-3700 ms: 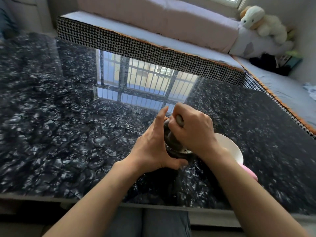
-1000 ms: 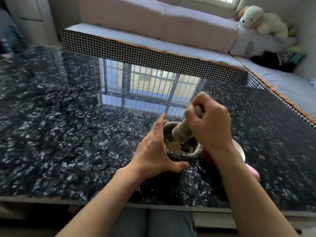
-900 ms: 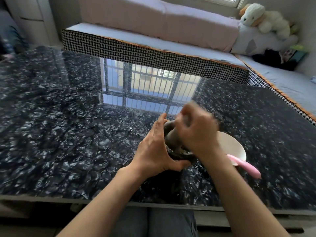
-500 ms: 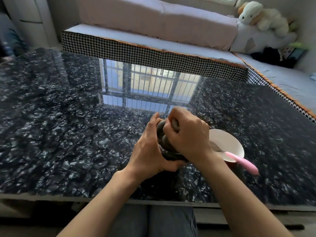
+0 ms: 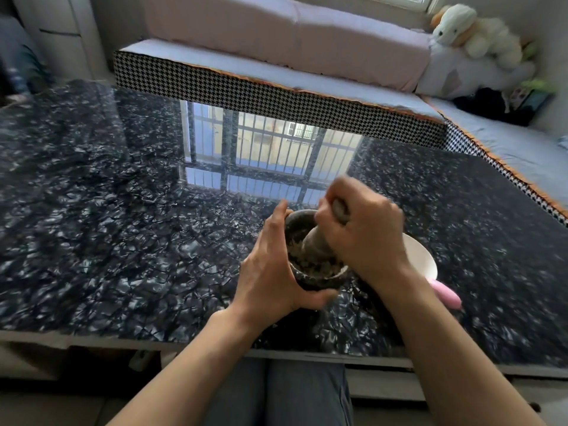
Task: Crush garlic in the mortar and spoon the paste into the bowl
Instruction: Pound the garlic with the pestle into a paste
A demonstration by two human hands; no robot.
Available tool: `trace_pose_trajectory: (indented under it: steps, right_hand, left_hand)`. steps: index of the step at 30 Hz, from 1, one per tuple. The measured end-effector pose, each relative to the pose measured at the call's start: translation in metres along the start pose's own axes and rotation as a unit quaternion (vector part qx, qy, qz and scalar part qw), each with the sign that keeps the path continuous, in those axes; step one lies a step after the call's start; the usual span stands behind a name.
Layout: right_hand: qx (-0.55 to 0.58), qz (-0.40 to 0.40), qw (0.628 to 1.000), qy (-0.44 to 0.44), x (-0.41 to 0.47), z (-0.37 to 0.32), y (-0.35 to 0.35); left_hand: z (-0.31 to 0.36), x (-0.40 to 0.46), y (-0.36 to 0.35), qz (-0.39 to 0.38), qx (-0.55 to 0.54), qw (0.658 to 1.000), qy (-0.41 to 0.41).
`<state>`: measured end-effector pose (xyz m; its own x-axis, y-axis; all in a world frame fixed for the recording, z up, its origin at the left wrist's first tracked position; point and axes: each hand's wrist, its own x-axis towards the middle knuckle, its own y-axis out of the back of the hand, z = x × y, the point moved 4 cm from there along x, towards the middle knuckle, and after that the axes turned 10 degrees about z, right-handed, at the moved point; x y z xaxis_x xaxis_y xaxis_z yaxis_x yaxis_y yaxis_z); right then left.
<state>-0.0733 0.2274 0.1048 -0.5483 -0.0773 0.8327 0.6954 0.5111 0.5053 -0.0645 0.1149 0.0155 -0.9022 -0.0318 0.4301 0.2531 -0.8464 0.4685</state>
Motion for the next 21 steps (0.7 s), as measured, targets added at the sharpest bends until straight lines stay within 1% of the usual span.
trace_pose_trajectory:
  steps: [2,3,4,7,8,10,12,13,14,16,18,20,21]
  right_hand:
    - [0.023,0.040,0.998,-0.033,0.009,0.006,0.010]
    - [0.021,0.042,0.998,-0.039,0.010,0.006,0.010]
    - [0.007,0.023,0.999,-0.032,0.007,0.003,0.004]
    - [-0.025,-0.087,0.996,0.009,-0.009,-0.004,-0.026]
    - [-0.028,-0.100,0.995,0.010,-0.007,-0.002,-0.029]
    - [-0.022,-0.087,0.996,-0.015,0.006,0.005,-0.022]
    - [0.019,-0.058,0.996,-0.060,0.022,0.015,-0.010]
    - [0.044,-0.054,0.995,-0.076,0.026,0.019,-0.007]
    - [0.060,-0.070,0.992,-0.081,0.026,0.019,-0.008]
    - [0.050,-0.134,0.988,-0.060,0.012,0.012,-0.021]
    - [0.023,-0.177,0.983,-0.040,-0.002,0.005,-0.034]
    - [0.003,-0.178,0.984,-0.019,0.004,0.006,-0.034]
    - [0.001,-0.155,0.988,-0.013,0.011,0.008,-0.029]
  left_hand:
    - [0.000,0.000,0.000,-0.002,0.005,1.000,0.004]
    - [0.000,0.000,-0.001,-0.006,0.005,1.000,0.007]
    - [0.001,0.001,-0.001,-0.009,0.004,1.000,0.010]
    - [0.000,0.008,-0.003,-0.023,-0.004,1.000,0.015]
    - [-0.001,0.010,-0.005,-0.032,-0.004,0.999,0.016]
    - [-0.002,0.013,-0.006,-0.053,-0.001,0.999,0.012]
    - [-0.004,0.014,-0.006,-0.065,-0.004,0.998,0.012]
    - [-0.004,0.015,-0.006,-0.068,-0.007,0.998,0.012]
    - [-0.004,0.015,-0.006,-0.070,-0.011,0.997,0.012]
    - [-0.006,0.016,-0.006,-0.074,-0.017,0.997,0.010]
    - [-0.006,0.016,-0.005,-0.077,-0.021,0.997,0.003]
    - [-0.005,0.016,-0.005,-0.077,-0.022,0.997,-0.001]
    - [-0.004,0.016,-0.005,-0.079,-0.020,0.997,-0.003]
